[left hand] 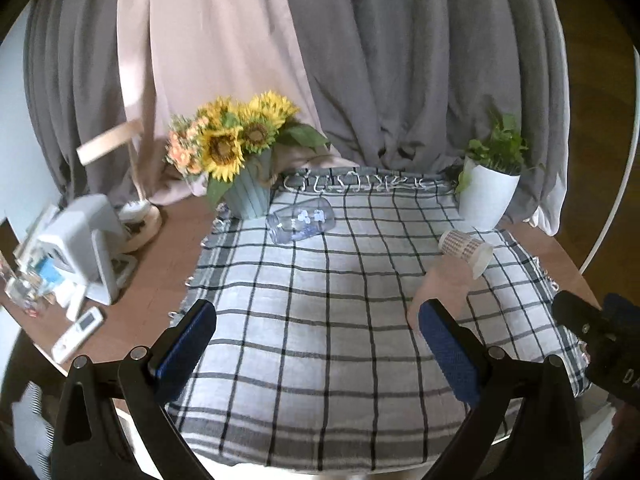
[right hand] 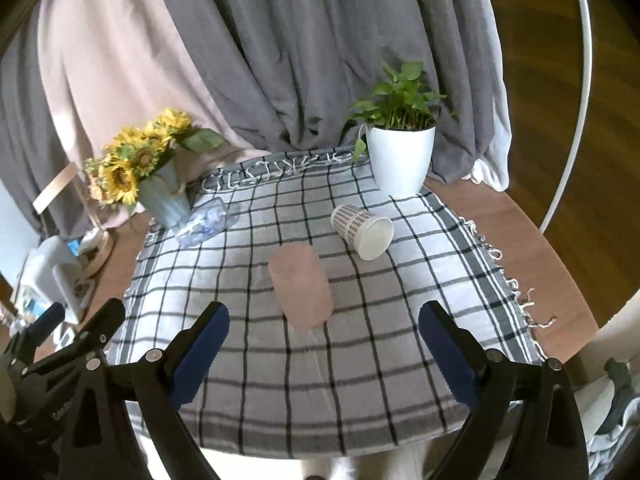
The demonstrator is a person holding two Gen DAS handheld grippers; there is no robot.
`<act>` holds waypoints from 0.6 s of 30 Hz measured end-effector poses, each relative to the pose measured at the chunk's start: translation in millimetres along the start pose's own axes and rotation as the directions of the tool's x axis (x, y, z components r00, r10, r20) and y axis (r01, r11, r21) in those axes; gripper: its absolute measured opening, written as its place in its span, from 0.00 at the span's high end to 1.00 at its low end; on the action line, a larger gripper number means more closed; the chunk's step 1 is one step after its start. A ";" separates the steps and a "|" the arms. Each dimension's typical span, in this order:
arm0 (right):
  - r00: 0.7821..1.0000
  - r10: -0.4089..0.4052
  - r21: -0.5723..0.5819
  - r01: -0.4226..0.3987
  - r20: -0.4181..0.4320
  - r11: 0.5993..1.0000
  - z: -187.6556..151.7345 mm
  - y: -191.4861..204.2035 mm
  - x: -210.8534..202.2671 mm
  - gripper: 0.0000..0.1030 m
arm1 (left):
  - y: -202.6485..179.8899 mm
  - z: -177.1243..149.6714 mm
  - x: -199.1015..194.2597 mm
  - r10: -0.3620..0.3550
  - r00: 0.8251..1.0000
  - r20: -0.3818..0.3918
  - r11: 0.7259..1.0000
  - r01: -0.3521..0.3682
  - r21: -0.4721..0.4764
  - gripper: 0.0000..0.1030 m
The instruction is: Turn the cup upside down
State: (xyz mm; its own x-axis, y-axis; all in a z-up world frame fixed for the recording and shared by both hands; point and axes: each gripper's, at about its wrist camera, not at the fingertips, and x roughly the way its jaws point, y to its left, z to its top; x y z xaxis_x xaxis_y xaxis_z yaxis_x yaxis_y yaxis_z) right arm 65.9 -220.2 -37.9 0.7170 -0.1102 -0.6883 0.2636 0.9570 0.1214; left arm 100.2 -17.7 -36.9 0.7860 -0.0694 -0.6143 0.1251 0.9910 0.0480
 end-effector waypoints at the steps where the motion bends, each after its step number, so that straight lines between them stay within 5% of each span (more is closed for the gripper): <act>1: 1.000 0.003 -0.001 -0.003 0.005 1.000 -2.5 -2.2 -4.7 0.07 | -1.5 -2.6 -5.1 -0.001 1.000 0.003 1.000 0.001 0.001 0.00; 18: 0.996 0.027 -0.064 -0.021 0.081 0.998 -39.6 -21.2 -77.7 0.07 | -24.2 -37.0 -74.3 0.019 0.998 0.061 1.000 -0.020 0.012 0.00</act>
State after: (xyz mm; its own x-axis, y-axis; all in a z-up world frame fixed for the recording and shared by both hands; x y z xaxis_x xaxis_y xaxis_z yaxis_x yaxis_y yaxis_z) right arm -21.0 -221.3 -15.3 0.7735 -0.1060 -0.6249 0.2063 0.9743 0.0901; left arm 16.3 -32.3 -21.5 0.8237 -0.0571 -0.5642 0.1167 0.9907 0.0701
